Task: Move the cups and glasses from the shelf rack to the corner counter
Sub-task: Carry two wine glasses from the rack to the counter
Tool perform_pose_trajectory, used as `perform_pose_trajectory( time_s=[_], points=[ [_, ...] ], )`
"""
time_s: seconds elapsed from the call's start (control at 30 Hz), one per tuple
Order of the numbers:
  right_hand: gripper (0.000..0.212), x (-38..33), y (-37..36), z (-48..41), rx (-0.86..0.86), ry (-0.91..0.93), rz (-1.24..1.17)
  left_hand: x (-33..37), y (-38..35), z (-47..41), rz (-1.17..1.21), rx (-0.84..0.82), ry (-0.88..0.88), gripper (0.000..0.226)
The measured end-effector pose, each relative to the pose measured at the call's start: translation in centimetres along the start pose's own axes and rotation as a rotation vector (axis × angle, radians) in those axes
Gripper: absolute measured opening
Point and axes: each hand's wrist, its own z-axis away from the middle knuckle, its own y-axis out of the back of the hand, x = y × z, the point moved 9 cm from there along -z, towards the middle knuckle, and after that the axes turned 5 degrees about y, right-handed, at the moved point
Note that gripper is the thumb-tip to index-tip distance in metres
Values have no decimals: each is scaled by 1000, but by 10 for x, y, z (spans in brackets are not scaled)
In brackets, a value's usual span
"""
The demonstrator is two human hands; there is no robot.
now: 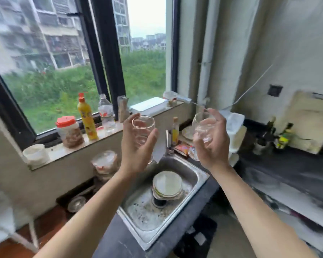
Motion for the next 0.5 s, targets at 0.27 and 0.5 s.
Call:
perform_pose_trajectory(
  time_s=[0.27, 0.5],
  points=[
    [68, 122, 247, -14, 80, -69, 271, 32, -274, 42, 189, -266, 100, 57],
    [66, 200, 404, -4, 179, -183, 430, 50, -460, 79, 256, -495, 114, 54]
  ],
)
